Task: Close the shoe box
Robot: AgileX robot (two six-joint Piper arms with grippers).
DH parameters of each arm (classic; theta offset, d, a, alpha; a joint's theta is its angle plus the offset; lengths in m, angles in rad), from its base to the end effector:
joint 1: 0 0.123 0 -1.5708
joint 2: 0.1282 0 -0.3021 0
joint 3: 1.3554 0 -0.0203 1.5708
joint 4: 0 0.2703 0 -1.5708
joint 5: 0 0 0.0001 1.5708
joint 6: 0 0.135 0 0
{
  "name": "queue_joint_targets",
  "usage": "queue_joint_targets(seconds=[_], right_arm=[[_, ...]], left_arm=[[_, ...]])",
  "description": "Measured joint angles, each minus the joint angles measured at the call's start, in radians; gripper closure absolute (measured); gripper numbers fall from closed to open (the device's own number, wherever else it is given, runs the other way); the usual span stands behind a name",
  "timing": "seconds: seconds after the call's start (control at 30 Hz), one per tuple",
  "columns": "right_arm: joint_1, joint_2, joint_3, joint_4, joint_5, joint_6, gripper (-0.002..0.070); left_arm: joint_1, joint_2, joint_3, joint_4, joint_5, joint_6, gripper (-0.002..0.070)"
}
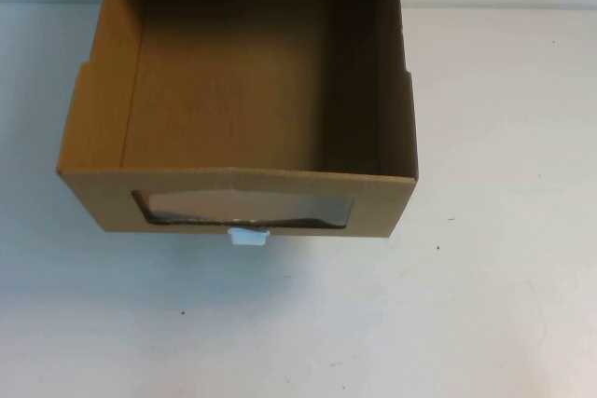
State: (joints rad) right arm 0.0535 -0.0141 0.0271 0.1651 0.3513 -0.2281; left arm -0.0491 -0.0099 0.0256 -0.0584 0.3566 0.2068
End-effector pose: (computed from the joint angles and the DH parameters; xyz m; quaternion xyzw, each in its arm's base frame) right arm 0.0971 0.0129 0.1613 -0.0674 0.7937 0.0167 0.6044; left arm 0.0974 -0.0075 0.1602 0.0864 0.7955 0.0227 0.5993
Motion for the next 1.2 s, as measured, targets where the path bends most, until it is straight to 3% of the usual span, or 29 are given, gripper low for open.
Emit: queue_joint_targets(seconds=[0.53,0.87,1.2], right_arm=[[0.000,0.000,0.000,0.000,0.000,0.000,0.0689],[0.000,0.000,0.000,0.000,0.000,0.000,0.0689],[0.000,0.000,0.000,0.000,0.000,0.000,0.0689]], left_arm=[[0.000,0.000,0.000,-0.023,-0.016,-0.052,0.0680],[0.000,0.000,0.000,-0.464,-0.209,-0.214,0.0680],[0.000,0.000,0.002,-0.459,-0.235,-0.141,0.0680]])
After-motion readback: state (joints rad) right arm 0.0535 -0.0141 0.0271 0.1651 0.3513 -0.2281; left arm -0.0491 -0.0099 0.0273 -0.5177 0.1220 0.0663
